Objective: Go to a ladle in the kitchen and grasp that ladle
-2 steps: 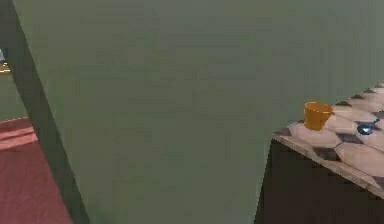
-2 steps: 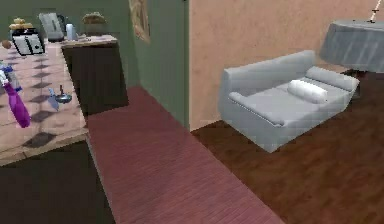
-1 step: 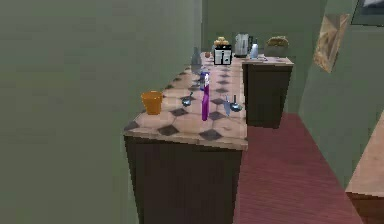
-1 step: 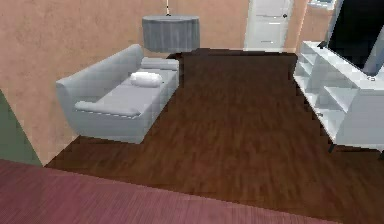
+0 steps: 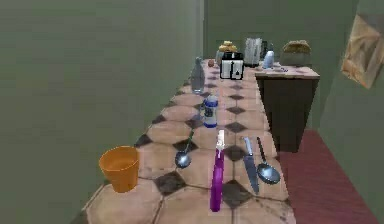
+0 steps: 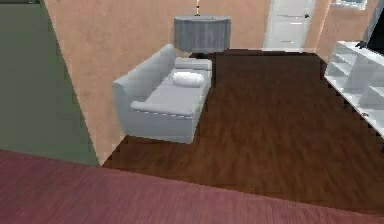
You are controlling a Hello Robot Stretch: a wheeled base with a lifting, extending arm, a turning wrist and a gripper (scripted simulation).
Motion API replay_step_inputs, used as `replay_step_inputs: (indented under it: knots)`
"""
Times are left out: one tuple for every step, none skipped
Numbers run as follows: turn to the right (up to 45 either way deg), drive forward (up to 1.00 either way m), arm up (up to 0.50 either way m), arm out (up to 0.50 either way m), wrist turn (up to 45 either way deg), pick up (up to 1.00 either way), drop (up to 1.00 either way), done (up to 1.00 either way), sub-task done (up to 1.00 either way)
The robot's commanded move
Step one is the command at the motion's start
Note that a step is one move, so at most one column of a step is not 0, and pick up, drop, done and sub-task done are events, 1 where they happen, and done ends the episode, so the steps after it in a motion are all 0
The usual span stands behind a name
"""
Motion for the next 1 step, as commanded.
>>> replay_step_inputs:
  knots:
    - [-45.0, 0.0, 0.0, 0.0, 0.0, 0.0, 0.0, 0.0, 0.0]
